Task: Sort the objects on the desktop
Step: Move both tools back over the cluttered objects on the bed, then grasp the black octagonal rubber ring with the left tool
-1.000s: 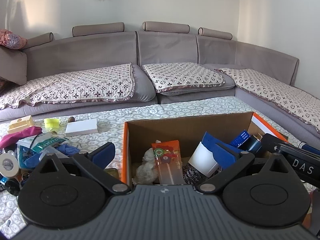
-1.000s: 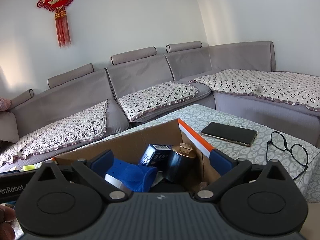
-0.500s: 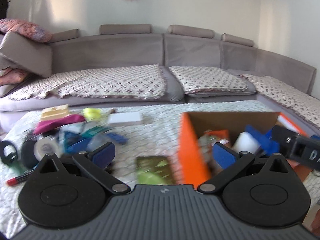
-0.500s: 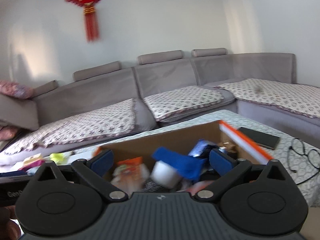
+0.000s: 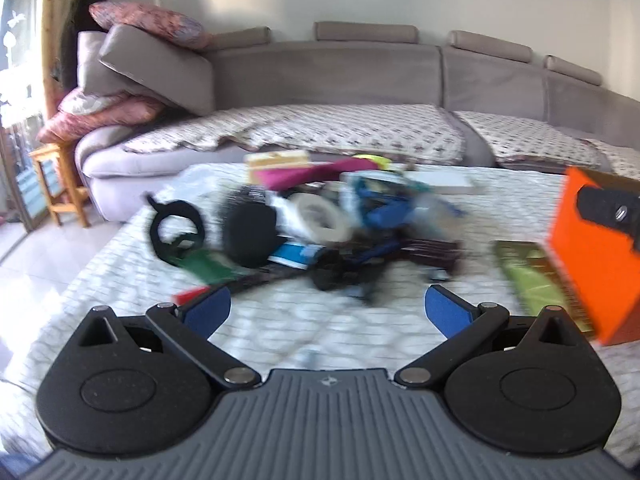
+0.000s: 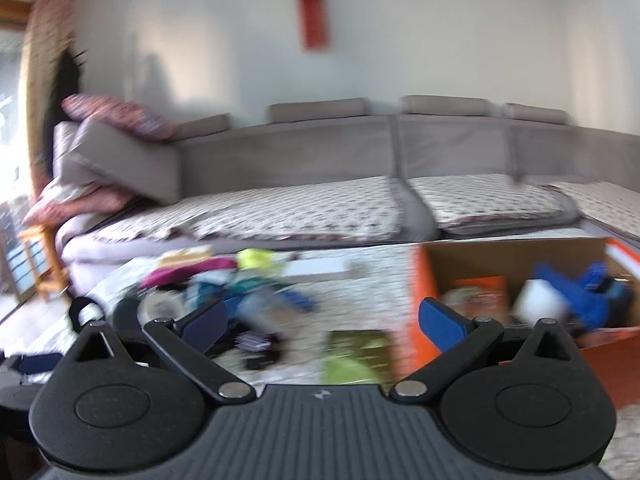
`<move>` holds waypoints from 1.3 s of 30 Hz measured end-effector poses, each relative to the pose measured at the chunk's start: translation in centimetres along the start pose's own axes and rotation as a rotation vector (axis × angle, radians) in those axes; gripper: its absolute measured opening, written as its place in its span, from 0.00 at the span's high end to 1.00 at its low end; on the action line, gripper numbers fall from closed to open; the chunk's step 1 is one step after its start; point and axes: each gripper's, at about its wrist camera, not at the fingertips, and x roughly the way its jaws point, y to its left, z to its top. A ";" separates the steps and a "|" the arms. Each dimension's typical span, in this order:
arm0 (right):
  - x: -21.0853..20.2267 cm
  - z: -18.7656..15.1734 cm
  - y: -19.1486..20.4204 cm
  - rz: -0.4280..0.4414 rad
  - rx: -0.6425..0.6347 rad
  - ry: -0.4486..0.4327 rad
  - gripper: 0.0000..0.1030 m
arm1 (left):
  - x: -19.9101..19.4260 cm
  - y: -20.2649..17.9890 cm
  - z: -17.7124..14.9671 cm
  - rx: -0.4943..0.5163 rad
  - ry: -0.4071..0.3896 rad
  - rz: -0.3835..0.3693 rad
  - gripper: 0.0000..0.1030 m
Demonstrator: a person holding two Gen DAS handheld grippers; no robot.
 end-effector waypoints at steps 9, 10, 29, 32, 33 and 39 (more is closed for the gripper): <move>6.9 -2.8 6.3 0.118 -0.101 0.168 0.38 | 2.5 4.4 -0.1 0.011 -0.039 0.099 0.06; 7.3 -2.8 6.8 0.127 -0.108 0.175 0.38 | 3.0 4.6 -0.3 0.002 -0.027 0.102 0.09; 10.0 -4.3 8.3 0.172 -0.100 0.233 0.38 | 5.1 7.1 0.8 -0.004 -0.026 0.152 0.22; 10.3 -4.4 8.2 0.171 -0.098 0.238 0.38 | 4.6 8.0 1.4 -0.002 -0.074 0.209 0.23; 10.3 -4.4 8.3 0.172 -0.097 0.240 0.38 | 4.7 8.4 1.7 -0.004 -0.074 0.220 0.23; 10.5 -4.6 8.4 0.172 -0.096 0.248 0.38 | 6.5 9.5 2.7 0.000 -0.069 0.273 0.26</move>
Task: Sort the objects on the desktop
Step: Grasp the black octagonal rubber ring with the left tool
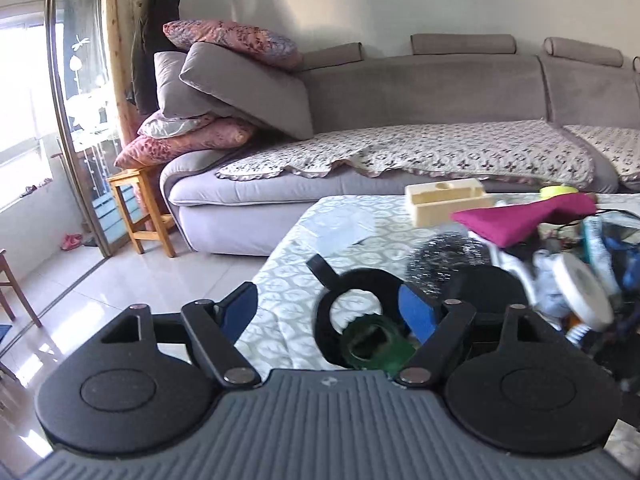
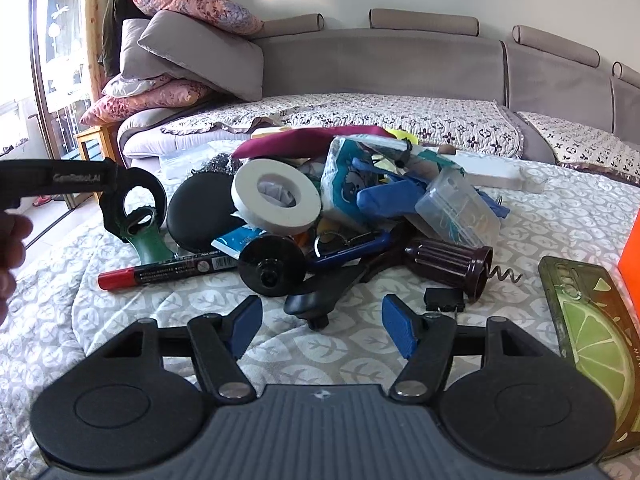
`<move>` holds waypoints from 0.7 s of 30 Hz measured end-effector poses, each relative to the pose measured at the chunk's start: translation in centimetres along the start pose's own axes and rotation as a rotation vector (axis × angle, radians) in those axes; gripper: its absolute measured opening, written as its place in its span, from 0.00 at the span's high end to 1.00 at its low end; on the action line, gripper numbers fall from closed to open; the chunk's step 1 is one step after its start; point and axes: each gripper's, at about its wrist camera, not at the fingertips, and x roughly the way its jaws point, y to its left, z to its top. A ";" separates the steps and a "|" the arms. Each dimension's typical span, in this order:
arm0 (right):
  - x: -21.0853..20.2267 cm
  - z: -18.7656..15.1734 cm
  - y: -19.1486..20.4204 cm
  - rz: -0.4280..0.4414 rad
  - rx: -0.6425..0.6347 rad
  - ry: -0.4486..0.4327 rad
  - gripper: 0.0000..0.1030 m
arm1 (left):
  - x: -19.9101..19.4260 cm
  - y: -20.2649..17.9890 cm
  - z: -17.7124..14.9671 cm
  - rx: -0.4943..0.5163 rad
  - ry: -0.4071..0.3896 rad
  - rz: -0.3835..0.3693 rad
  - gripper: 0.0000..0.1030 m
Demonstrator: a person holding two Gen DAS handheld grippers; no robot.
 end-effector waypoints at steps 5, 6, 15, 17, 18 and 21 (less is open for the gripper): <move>0.1 -0.1 0.0 0.000 0.000 0.001 0.38 | 0.2 0.1 0.4 -0.062 -0.021 -0.008 0.28; 0.1 -0.1 0.1 -0.001 0.001 0.001 0.38 | 0.3 0.0 0.6 -0.074 -0.027 -0.004 0.28; 0.2 -0.1 0.0 -0.002 0.005 0.000 0.37 | 1.4 0.4 0.9 -0.185 0.007 0.066 0.68; 0.2 -0.1 0.0 -0.003 0.003 0.000 0.37 | 1.3 0.9 1.0 -0.206 0.023 0.072 0.82; 0.2 -0.1 0.0 -0.003 0.002 0.000 0.37 | 1.3 1.1 1.0 -0.223 0.039 0.069 0.82; 0.1 -0.1 0.1 -0.004 -0.005 -0.004 0.36 | 0.9 1.6 1.1 -0.244 0.045 0.067 0.83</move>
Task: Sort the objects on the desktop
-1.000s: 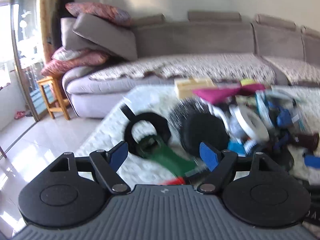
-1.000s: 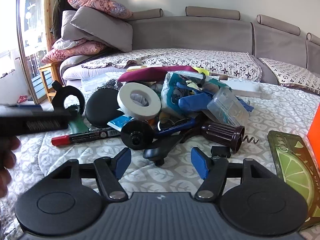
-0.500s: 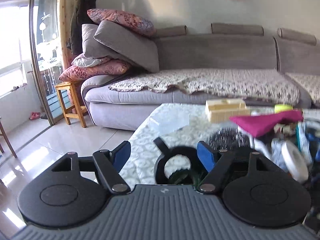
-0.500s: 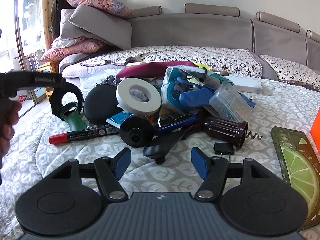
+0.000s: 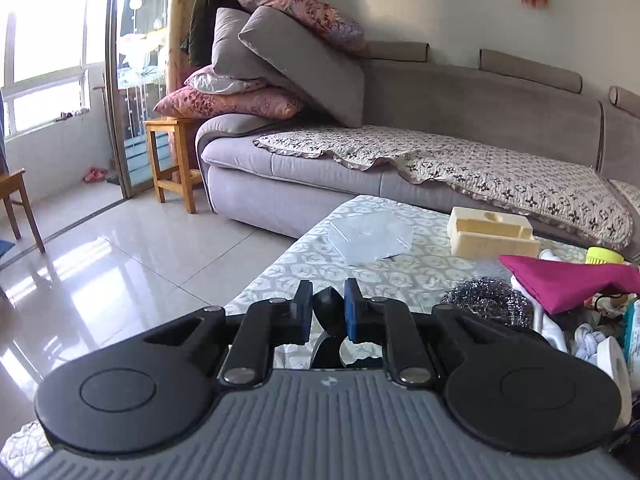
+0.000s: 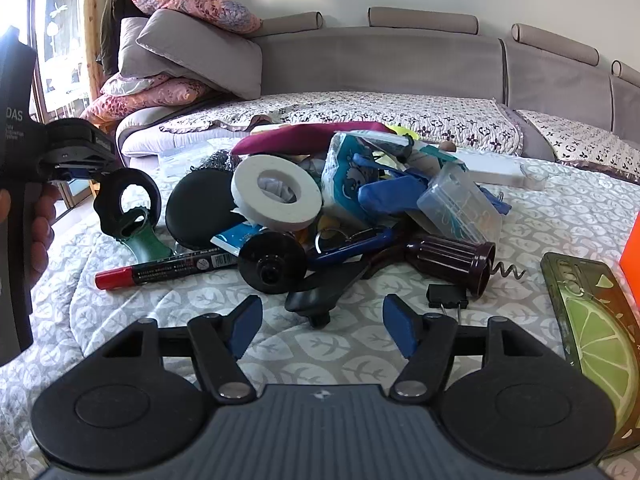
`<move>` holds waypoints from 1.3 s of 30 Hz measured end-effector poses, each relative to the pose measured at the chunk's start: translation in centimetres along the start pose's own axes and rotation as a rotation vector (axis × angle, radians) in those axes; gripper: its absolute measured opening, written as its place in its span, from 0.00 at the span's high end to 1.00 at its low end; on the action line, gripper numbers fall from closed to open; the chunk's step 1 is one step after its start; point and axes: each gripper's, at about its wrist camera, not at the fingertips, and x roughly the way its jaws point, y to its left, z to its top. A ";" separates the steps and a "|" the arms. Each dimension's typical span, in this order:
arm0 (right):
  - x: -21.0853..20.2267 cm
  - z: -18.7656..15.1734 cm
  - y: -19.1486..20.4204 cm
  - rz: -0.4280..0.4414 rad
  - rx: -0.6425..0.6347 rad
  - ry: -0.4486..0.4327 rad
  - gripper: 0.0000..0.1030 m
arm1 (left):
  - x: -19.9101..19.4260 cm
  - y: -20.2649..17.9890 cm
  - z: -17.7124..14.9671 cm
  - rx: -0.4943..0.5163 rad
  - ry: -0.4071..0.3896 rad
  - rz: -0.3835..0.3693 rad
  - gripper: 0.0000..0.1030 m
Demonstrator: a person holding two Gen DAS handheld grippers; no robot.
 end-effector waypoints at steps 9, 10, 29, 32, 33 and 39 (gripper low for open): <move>0.2 0.3 0.1 -0.011 -0.009 -0.002 0.36 | -1.2 -1.3 -0.2 0.083 -0.071 -0.010 0.89; 0.3 0.3 0.2 -0.014 -0.012 -0.003 0.36 | -1.0 -1.4 -0.2 0.088 -0.070 -0.007 0.89; -0.2 1.1 0.6 -0.053 -0.075 0.008 0.75 | -1.4 -1.6 -0.3 0.072 -0.078 -0.044 0.89; -0.9 1.2 0.4 -0.052 -0.074 0.006 0.75 | -2.2 -1.8 -0.3 0.074 -0.097 -0.047 0.89; -1.0 1.2 0.4 -0.051 -0.074 0.005 0.75 | -2.5 -1.9 -0.3 0.074 -0.105 -0.047 0.89; -2.7 1.4 0.1 -0.037 -0.081 -0.013 0.75 | -4.3 -2.2 0.1 0.074 -0.178 -0.048 0.89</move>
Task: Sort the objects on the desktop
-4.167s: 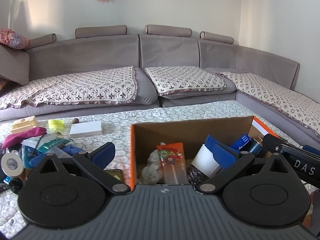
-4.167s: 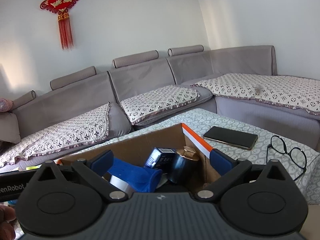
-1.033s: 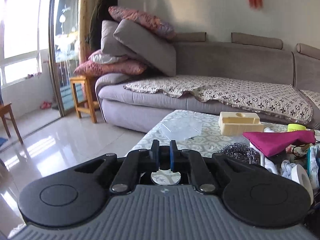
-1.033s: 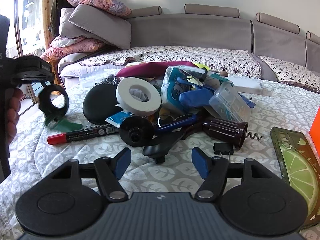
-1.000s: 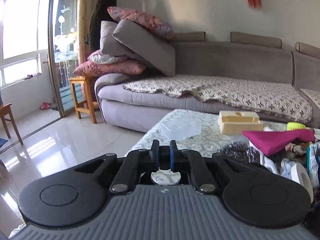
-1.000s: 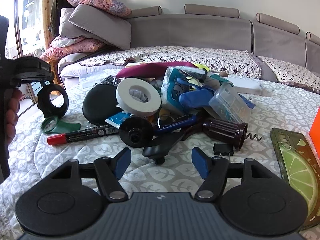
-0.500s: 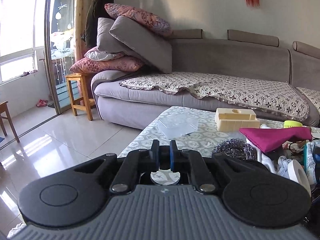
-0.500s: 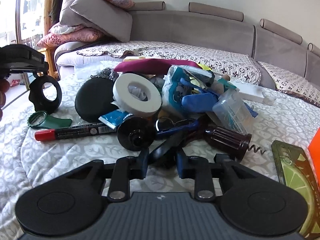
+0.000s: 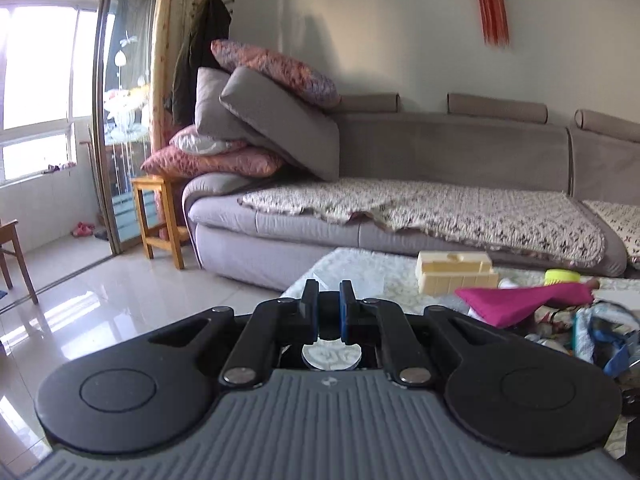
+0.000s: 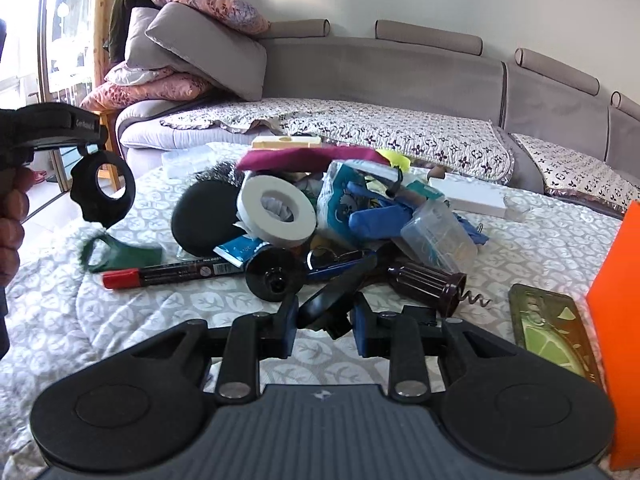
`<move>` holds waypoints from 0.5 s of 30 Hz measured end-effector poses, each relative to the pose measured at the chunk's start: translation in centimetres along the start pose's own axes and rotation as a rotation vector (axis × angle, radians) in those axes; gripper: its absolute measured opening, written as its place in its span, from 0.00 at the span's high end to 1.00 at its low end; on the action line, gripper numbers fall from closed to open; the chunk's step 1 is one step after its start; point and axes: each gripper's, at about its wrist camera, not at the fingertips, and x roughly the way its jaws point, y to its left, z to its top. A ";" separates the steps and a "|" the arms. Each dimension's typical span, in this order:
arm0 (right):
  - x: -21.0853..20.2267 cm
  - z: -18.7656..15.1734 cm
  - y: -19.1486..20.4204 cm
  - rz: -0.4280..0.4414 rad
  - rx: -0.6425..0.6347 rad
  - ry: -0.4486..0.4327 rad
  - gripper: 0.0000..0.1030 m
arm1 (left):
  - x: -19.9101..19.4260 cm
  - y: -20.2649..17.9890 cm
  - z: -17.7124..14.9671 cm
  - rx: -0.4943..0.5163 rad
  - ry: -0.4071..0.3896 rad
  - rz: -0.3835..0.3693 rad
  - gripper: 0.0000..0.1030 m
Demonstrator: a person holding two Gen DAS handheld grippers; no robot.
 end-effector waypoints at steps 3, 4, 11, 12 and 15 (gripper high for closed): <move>-0.8 0.2 -0.2 0.000 0.001 -0.010 0.75 | -0.7 -0.6 -0.1 0.019 -0.027 0.003 0.89; -1.0 0.2 -0.3 -0.001 0.002 -0.014 0.75 | -1.0 -0.7 -0.2 0.020 -0.029 -0.001 0.89; -2.8 0.5 -0.7 0.002 0.006 -0.044 0.75 | -3.6 -2.0 -0.3 0.051 -0.087 -0.031 0.89; -3.0 0.5 -0.8 0.002 0.007 -0.047 0.75 | -3.9 -2.3 -0.2 0.058 -0.098 -0.037 0.89; -3.7 0.5 -1.0 0.002 0.011 -0.059 0.75 | -4.4 -2.9 0.2 0.062 -0.117 -0.057 0.89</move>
